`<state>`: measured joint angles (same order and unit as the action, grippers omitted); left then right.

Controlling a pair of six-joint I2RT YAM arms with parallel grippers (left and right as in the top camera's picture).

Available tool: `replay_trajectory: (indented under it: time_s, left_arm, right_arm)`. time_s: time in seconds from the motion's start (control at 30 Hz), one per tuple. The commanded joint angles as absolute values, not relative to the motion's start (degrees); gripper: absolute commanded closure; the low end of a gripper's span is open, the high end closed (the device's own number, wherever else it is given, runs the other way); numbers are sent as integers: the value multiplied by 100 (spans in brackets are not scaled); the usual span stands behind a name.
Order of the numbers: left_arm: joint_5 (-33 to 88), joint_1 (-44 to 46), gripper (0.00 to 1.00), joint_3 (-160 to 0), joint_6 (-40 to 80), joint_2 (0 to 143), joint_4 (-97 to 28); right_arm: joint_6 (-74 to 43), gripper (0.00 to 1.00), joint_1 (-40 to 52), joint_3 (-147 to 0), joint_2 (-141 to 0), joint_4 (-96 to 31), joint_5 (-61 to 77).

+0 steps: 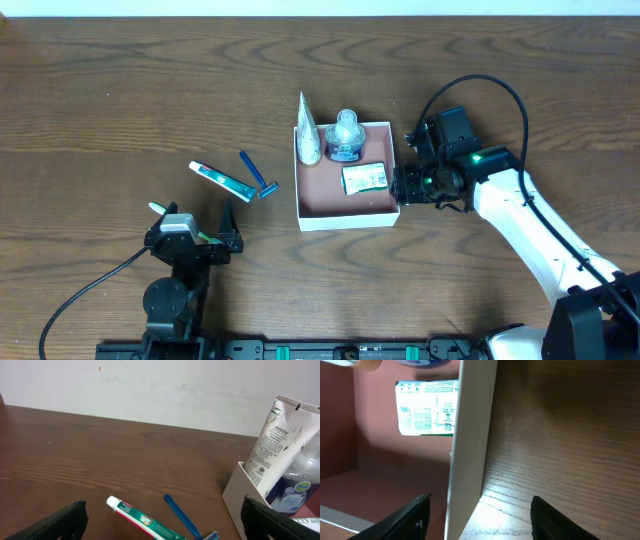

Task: Pack container
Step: 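Carry the green soap box into the box and release it flat, then withdraw the right gripper to the right side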

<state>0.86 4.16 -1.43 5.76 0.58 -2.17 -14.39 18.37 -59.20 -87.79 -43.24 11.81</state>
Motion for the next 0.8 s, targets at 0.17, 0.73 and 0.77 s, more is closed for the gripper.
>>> replay_trajectory:
  time_s: [0.17, 0.73, 0.77]
  left_arm:
    - [-69, 388, 2, -23, 499, 23, -423]
    - [-69, 388, 2, -23, 499, 23, -423]
    - [-67, 388, 2, -23, 499, 23, -423]
  right_arm:
    - [-1476, 35, 2171, -5900, -8700, -4486, 735]
    - [-1564, 36, 2257, -5900, -8700, -4984, 642]
    - [-1564, 36, 2257, -5900, -8700, -4995, 642]
